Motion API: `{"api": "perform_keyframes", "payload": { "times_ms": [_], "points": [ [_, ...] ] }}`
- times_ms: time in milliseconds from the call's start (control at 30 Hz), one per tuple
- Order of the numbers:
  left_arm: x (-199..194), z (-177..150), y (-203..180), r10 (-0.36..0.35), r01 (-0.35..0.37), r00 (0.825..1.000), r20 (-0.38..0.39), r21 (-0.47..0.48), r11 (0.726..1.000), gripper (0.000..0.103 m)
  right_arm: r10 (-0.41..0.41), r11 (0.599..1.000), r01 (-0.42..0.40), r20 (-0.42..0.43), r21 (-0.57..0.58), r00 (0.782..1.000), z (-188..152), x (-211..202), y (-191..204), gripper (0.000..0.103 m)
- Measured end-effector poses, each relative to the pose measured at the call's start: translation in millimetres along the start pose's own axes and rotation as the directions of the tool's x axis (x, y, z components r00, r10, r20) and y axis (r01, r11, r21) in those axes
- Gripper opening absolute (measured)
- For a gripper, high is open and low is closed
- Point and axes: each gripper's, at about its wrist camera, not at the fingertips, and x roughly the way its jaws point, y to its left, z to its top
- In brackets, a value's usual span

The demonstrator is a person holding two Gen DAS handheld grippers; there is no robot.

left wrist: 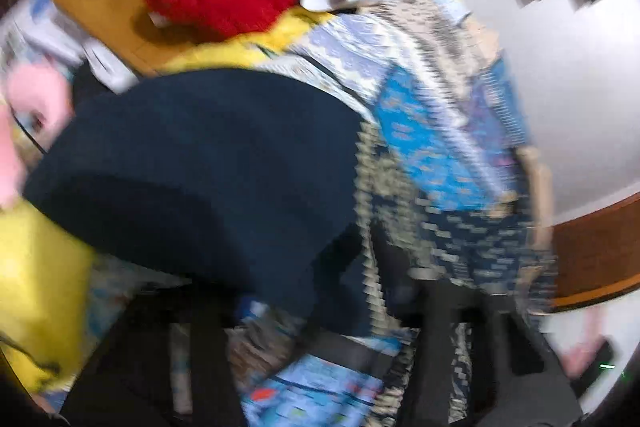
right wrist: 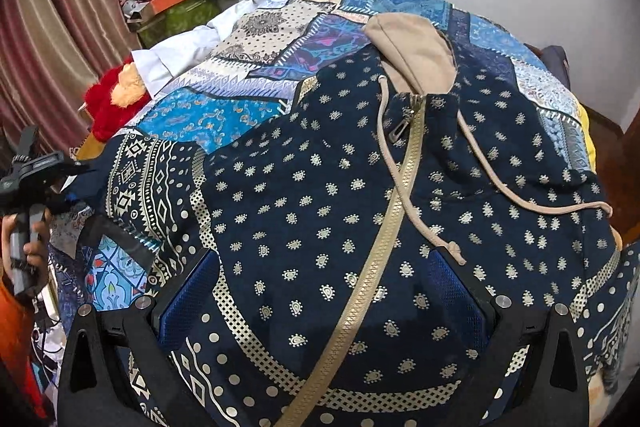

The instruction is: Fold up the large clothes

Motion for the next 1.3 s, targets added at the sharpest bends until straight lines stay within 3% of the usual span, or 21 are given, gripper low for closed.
{"api": "perform_keyframes", "payload": {
  "times_ms": [67, 200, 300, 400, 467, 567, 667, 733, 833, 900, 933, 1000, 1067, 1133, 1200, 1300],
  "points": [
    [-3, 3, -19, 0.129, -0.133, 0.99, 0.049, 0.09, 0.987, 0.013, -0.013, 1.0, 0.013, 0.011, 0.005, 1.0, -1, -7, -4, 0.103],
    [-28, 2, -61, 0.194, -0.231, 0.965, 0.176, 0.216, 0.949, 0.01, -0.033, 0.999, 0.031, 0.039, 0.032, 0.999, -3, -29, -19, 0.103],
    [-51, -5, -108, 0.143, -0.226, 0.955, 0.258, 0.325, 0.918, 0.006, -0.049, 0.995, 0.043, 0.072, 0.085, 0.996, -11, -52, -38, 0.103],
    [-65, -17, -168, 0.03, -0.159, 0.959, 0.28, 0.45, 0.879, 0.006, -0.056, 0.987, 0.042, 0.087, 0.152, 0.995, -25, -73, -60, 0.103],
    [-68, -36, -212, -0.031, -0.132, 0.96, 0.28, 0.546, 0.827, 0.006, -0.074, 0.981, 0.057, 0.089, 0.188, 0.993, -34, -85, -72, 0.103],
    [-53, -75, -265, -0.094, -0.079, 0.971, 0.222, 0.663, 0.745, 0.006, -0.096, 0.97, 0.073, 0.094, 0.23, 0.991, -45, -104, -90, 0.103],
    [-13, -120, -294, -0.095, 0.013, 0.993, 0.074, 0.719, 0.695, 0.006, -0.115, 0.963, 0.082, 0.114, 0.258, 0.987, -57, -121, -103, 0.103],
    [15, -139, -303, -0.066, 0.071, 0.997, -0.036, 0.721, 0.689, 0.006, -0.126, 0.959, 0.09, 0.12, 0.269, 0.985, -65, -133, -111, 0.103],
    [63, -177, -300, 0.032, 0.124, 0.979, -0.2, 0.716, 0.687, 0.006, -0.148, 0.956, 0.111, 0.122, 0.27, 0.981, -74, -147, -118, 0.103],
    [72, -199, -297, 0.073, 0.109, 0.974, -0.213, 0.732, 0.673, 0.012, -0.161, 0.956, 0.123, 0.124, 0.268, 0.979, -83, -157, -122, 0.103],
    [63, -206, -295, 0.058, 0.082, 0.986, -0.157, 0.757, 0.648, 0.016, -0.167, 0.955, 0.129, 0.123, 0.266, 0.978, -87, -161, -123, 0.103],
    [53, -212, -292, 0.06, 0.093, 0.984, -0.167, 0.775, 0.625, 0.059, -0.179, 0.955, 0.144, 0.12, 0.26, 0.976, -94, -165, -125, 0.103],
    [32, -209, -282, 0.006, 0.155, 0.979, -0.203, 0.767, 0.623, 0.068, -0.195, 0.956, 0.163, 0.114, 0.244, 0.974, -100, -167, -124, 0.103],
    [16, -205, -275, -0.012, 0.159, 0.981, -0.194, 0.765, 0.624, 0.071, -0.204, 0.958, 0.175, 0.111, 0.228, 0.973, -103, -165, -123, 0.103],
    [-2, -191, -259, -0.034, 0.148, 0.985, -0.167, 0.738, 0.658, 0.082, -0.202, 0.961, 0.175, 0.11, 0.215, 0.973, -105, -161, -119, 0.103],
    [-22, -156, -227, -0.064, 0.118, 0.992, -0.105, 0.654, 0.747, 0.089, -0.178, 0.965, 0.153, 0.101, 0.213, 0.979, -102, -150, -114, 0.103]
  ]
}}
